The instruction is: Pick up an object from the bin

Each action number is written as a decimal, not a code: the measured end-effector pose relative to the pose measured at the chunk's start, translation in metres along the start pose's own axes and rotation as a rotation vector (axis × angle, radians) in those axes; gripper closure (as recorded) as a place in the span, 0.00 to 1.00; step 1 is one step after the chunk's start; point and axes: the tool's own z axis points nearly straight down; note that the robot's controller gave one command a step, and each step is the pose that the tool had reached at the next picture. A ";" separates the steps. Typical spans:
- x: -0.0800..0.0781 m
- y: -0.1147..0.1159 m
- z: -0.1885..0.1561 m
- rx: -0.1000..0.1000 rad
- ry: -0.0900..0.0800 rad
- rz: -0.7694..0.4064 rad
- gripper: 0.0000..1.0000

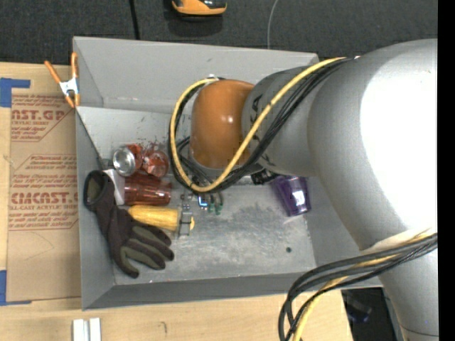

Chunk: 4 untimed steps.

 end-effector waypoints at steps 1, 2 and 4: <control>0.023 0.025 0.024 -0.003 0.003 0.055 1.00; 0.023 0.025 0.024 -0.003 0.004 0.054 1.00; 0.010 0.040 -0.085 -0.004 0.000 0.026 1.00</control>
Offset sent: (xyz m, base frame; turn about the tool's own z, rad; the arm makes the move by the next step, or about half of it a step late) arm 0.0000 0.0000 0.0000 0.0000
